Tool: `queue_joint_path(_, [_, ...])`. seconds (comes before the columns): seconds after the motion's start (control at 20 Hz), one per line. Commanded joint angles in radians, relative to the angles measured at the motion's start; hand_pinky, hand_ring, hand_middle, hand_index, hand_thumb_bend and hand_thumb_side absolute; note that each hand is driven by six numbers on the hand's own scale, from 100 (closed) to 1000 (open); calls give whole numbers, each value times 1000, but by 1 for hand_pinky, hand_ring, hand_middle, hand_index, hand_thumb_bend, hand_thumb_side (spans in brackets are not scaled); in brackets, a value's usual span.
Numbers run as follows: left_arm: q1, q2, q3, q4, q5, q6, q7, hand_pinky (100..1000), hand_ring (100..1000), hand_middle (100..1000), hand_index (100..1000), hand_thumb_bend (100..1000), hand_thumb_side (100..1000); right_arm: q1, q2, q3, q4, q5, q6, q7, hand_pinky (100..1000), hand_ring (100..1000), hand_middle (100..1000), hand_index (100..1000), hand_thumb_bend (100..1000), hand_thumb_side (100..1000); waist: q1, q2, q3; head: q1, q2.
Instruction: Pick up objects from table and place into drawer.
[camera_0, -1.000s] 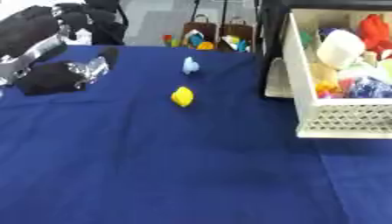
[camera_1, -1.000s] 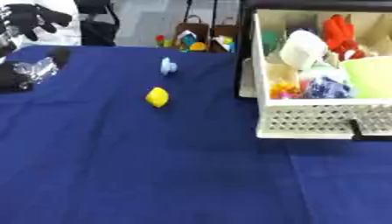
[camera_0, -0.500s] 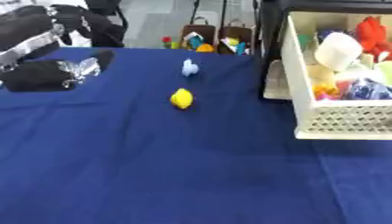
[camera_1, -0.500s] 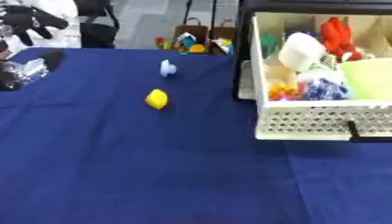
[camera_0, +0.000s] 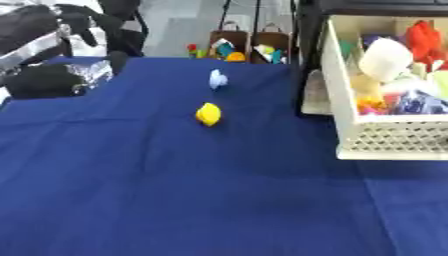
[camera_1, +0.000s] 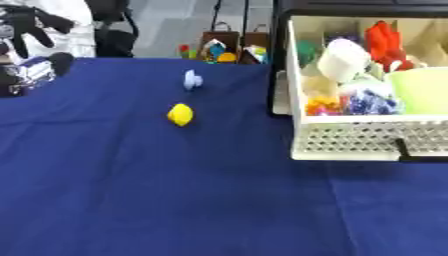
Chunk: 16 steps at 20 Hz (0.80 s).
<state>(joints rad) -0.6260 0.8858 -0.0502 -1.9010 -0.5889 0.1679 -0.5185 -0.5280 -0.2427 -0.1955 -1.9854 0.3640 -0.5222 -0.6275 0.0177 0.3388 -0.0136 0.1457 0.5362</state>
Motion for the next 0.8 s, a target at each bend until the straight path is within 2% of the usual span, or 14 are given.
queue_joint_path(0.05, [-35, 50, -41, 49, 17, 29, 47, 580, 750, 837, 969, 316, 981, -11, -22, 6, -15, -15, -8, 3, 691, 743, 661, 781, 100, 1000, 2, -25, -3, 11, 8])
queue_joint_path(0.25, [-81, 35, -112, 144, 18, 44, 60, 584, 750, 840, 975, 428, 902, -12, -22, 10, -15, -20, -10, 9, 691, 743, 661, 781, 100, 1000, 3, -24, -11, 19, 7])
queue_joint_path(0.5, [-153, -1, -152, 267, 28, 22, 37, 552, 713, 811, 975, 438, 810, -13, -22, 14, -15, -27, -12, 16, 692, 743, 660, 781, 100, 1000, 5, -23, -18, 26, 6])
queue_joint_path(0.6, [-180, -19, -163, 318, 38, 19, 28, 516, 668, 772, 964, 466, 738, -13, -22, 15, -15, -28, -12, 18, 692, 743, 660, 781, 100, 1000, 7, -22, -20, 28, 6])
queue_joint_path(0.8, [-233, -54, -181, 417, 50, 13, 28, 499, 649, 757, 945, 478, 730, -13, -22, 18, -15, -32, -12, 22, 693, 744, 659, 781, 100, 1000, 9, -22, -25, 34, 4])
